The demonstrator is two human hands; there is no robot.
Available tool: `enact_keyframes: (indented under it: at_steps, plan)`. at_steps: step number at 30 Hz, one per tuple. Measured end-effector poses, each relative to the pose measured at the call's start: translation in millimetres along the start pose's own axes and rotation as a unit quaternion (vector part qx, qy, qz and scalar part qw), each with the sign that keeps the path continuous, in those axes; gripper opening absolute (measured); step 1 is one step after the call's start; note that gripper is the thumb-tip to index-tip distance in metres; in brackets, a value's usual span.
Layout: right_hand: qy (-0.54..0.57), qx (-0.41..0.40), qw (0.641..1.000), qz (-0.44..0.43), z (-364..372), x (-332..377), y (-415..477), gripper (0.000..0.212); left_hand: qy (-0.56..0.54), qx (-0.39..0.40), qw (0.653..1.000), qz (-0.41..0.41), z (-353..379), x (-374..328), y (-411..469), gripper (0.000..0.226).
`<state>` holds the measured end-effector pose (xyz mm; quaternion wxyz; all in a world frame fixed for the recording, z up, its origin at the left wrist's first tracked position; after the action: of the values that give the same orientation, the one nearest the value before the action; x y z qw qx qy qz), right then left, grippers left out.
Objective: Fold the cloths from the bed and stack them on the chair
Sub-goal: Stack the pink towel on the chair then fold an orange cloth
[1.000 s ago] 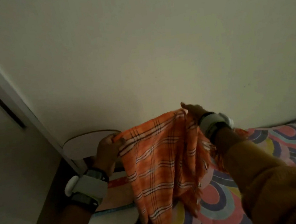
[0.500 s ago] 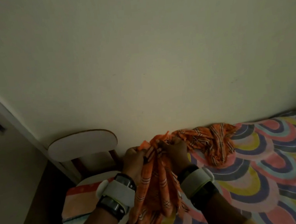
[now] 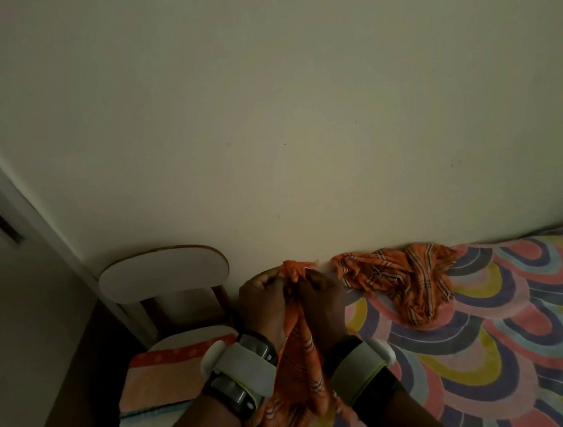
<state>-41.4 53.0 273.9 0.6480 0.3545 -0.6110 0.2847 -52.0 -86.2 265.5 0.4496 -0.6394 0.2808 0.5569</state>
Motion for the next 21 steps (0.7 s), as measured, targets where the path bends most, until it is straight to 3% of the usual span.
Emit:
enact_keyframes:
  at_steps: [4,8,12,13,17,21]
  plan:
    - [0.016,0.035,0.999,-0.006,7,-1,-3,0.017,-0.012,0.021,1.000,0.006,6,-4,-10,0.029]
    - [0.038,0.029,0.999,0.018,-1,-4,7,0.020,-0.019,0.116,0.993,-0.005,19,-1,-19,0.036]
    - [0.087,0.094,0.991,0.037,-1,17,24,0.029,0.077,0.004,0.982,0.173,-13,-38,-9,0.022]
    - [0.095,0.131,0.986,0.028,2,32,26,0.028,0.087,0.010,0.971,0.224,-15,-50,-9,0.026]
    - [0.160,0.270,0.950,-0.014,10,98,35,0.022,0.148,0.118,0.923,0.335,4,-74,-7,0.034]
    - [0.208,0.327,0.922,-0.006,16,137,58,0.022,0.206,0.239,0.867,0.385,23,-85,-10,0.027]
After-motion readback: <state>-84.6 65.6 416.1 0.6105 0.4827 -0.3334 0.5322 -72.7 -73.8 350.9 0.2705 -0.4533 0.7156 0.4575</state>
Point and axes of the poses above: each hand's wrist, its own y-axis towards the middle knuckle, its own z-axis out of the palm, x = y × z, the point moved 10 cm from there along y, towards the middle knuckle, and after that the axes turned 15 degrees about -x, right-handed, at the moved point
